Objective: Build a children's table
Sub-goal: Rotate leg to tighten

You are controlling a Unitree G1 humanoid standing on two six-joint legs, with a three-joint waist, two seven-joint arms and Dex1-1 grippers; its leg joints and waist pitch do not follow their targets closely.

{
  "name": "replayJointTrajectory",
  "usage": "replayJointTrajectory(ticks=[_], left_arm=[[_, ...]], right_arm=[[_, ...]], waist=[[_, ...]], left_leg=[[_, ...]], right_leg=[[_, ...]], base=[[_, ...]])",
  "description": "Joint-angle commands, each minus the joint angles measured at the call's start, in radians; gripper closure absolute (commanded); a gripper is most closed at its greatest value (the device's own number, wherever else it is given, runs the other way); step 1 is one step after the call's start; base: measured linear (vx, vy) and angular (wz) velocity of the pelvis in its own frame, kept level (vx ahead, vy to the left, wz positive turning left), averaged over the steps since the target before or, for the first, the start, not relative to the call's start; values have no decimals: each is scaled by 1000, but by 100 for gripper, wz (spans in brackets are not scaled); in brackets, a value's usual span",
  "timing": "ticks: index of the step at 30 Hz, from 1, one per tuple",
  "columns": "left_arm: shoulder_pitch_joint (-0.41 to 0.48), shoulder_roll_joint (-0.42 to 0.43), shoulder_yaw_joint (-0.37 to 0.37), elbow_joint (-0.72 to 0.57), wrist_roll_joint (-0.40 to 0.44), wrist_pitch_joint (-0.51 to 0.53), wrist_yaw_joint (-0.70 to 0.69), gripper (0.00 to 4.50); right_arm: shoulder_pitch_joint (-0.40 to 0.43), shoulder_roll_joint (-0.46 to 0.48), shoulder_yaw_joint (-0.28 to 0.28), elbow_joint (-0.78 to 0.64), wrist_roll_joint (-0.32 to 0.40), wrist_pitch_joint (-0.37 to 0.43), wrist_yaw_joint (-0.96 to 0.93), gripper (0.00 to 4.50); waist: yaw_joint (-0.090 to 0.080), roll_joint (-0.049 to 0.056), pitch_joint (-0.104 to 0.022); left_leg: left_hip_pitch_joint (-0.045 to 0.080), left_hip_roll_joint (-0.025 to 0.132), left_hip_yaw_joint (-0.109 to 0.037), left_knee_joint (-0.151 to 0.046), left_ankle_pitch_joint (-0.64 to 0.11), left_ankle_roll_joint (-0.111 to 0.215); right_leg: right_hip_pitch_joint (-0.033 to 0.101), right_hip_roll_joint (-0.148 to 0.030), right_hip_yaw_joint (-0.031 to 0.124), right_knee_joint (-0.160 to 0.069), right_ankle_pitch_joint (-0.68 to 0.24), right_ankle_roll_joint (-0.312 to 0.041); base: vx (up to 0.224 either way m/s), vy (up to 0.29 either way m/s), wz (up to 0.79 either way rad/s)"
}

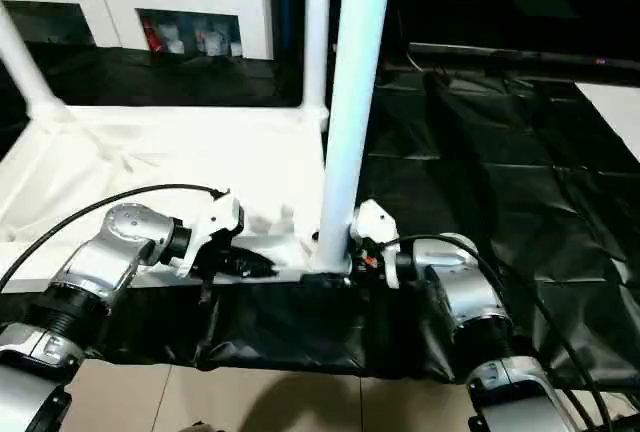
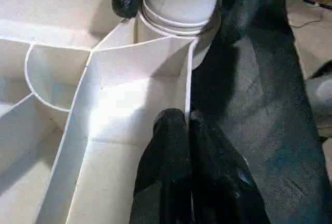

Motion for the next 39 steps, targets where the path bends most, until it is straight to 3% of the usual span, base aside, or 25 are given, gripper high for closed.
replayJointTrajectory(ticks=[1, 3, 8, 14, 16, 19, 20, 21, 23, 25, 26, 29, 37, 39], left_arm=[[-24, -15, -17, -11, -10, -1, 19, 450], [-27, -15, -15, -2, -9, -6, 19, 450], [-30, -19, -11, 6, -8, -11, 29, 450], [-35, -48, 14, 25, -8, -10, 120, 450], [-36, -55, 19, 28, -7, -7, 144, 450], [-41, -76, 33, 37, 1, 3, 211, 450], [-45, -98, 42, 44, 10, 12, 271, 450], [-45, -98, 42, 44, 10, 12, 271, 450], [-51, -135, 51, 53, 23, 28, 354, 450], [-54, -153, 55, 58, 27, 34, 386, 450], [-55, -199, 58, 58, 38, 52, 460, 450], [-53, -252, 59, 52, 41, 70, 525, 450], [-41, -254, 26, 39, 52, 35, 485, 450], [-39, -249, 28, 39, 56, 32, 488, 450]], right_arm=[[28, 26, 108, -29, -9, 24, 124, 117], [30, 25, 110, -32, -11, 27, 132, 147], [31, 27, 110, -34, -14, 29, 130, 186], [41, 55, 87, -32, -6, 22, 57, 196], [40, 67, 78, -21, -10, 14, 29, 200], [19, 110, 49, 36, -44, -10, -119, 203], [-6, 151, 25, 95, -76, -5, -277, 203], [-6, 151, 25, 95, -76, -5, -277, 204], [-26, 200, -2, 150, -95, 12, -442, 217], [-32, 221, -13, 166, -95, 21, -501, 227], [-39, 275, -38, 191, -85, 43, -617, 237], [-55, 335, -59, 222, -83, 67, -734, 248], [-77, 362, -77, 252, -91, 4, -777, 248], [-75, 354, -83, 249, -84, 2, -769, 194]], waist=[[3, 0, -52], [7, 0, -53], [8, -1, -52], [12, -8, -52], [12, -8, -50], [4, -6, -44], [0, -5, -43], [-7, -7, -43], [-16, -3, -42], [-20, -5, -42], [-22, -3, -44], [-22, 4, -44], [-23, 9, -46], [-25, 9, -45]], left_leg=[[4, 30, -9, -60, -248, 52], [4, 30, -7, -57, -232, 59], [4, 30, -8, -59, -249, 48], [4, 30, -8, -58, -231, 53], [4, 30, -8, -59, -243, 49], [5, 28, -14, -66, -301, 21], [9, 29, -19, -69, -322, 0], [13, 25, -20, -70, -346, -11], [12, 25, -24, -72, -360, -18], [13, 24, -24, -71, -370, -13], [14, 24, -21, -70, -367, -9], [14, 22, -19, -70, -372, -9], [10, 22, -20, -72, -389, -2], [11, 22, -20, -72, -398, -3]], right_leg=[[47, -50, 40, -66, -204, -233], [47, -49, 40, -62, -164, -244], [48, -50, 39, -65, -199, -237], [47, -51, 39, -63, -198, -233], [46, -52, 39, -66, -226, -225], [39, -58, 40, -80, -355, -192], [37, -61, 39, -85, -422, -168], [33, -60, 39, -92, -462, -153], [33, -59, 38, -94, -480, -139], [31, -58, 38, -96, -482, -136], [28, -57, 41, -96, -457, -142], [27, -53, 41, -96, -423, -148], [29, -51, 40, -96, -404, -141], [28, -50, 40, -97, -404, -143]], base=[[0, 0, 0], [0, 0, 0], [0, 0, 0], [0, 0, 0], [0, 0, 0], [0, 0, 0], [0, 0, 0], [0, 0, 0], [0, 0, 0], [0, 0, 0], [0, 0, 0], [0, 0, 0], [0, 0, 0], [0, 0, 0]])
